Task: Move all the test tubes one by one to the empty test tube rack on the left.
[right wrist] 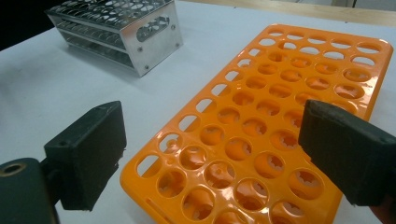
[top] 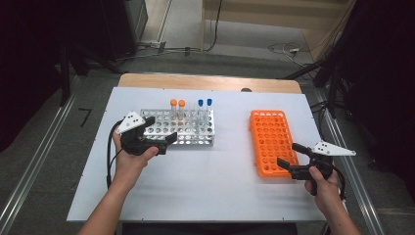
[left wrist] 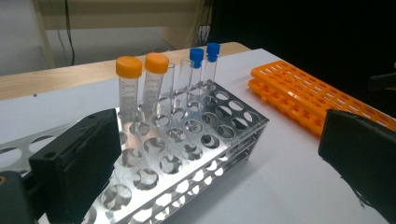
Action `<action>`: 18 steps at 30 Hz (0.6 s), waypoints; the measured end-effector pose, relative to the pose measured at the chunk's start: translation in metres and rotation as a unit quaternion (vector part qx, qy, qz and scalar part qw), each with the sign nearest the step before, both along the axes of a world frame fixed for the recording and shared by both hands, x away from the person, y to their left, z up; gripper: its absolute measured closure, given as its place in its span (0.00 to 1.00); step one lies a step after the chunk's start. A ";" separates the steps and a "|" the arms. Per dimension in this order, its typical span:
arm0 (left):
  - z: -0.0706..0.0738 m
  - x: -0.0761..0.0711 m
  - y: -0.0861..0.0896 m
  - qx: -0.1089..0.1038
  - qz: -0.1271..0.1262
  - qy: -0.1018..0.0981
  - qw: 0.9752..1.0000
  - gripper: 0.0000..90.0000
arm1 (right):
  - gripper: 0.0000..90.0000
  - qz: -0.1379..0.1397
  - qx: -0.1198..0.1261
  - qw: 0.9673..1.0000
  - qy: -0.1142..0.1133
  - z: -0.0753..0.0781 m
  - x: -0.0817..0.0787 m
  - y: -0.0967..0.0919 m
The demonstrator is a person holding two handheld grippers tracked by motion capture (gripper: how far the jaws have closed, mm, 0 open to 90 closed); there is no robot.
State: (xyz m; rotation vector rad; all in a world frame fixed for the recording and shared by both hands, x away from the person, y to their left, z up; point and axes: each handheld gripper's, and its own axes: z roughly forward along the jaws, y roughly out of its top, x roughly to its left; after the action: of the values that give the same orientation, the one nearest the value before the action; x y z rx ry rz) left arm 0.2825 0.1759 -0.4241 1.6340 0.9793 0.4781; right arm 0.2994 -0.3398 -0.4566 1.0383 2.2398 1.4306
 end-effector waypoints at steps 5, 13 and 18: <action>-0.004 -0.019 0.002 -0.004 -0.001 -0.005 1.000 0.00 | 0.07 -0.002 0.000 1.000 0.003 -0.002 0.001 -0.001; -0.012 -0.038 0.013 -0.011 -0.003 -0.010 1.000 0.00 | 0.07 -0.001 -0.001 1.000 -0.002 -0.003 0.001 -0.002; -0.020 -0.049 0.024 -0.013 -0.004 -0.014 1.000 0.00 | 0.07 -0.002 -0.001 1.000 -0.001 -0.005 0.002 -0.004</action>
State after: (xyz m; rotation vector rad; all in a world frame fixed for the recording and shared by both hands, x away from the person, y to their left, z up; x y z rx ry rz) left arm 0.2339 0.1998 -0.4443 1.6029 0.9536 0.4797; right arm 0.3009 -0.3434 -0.4612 1.0400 2.2371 1.4271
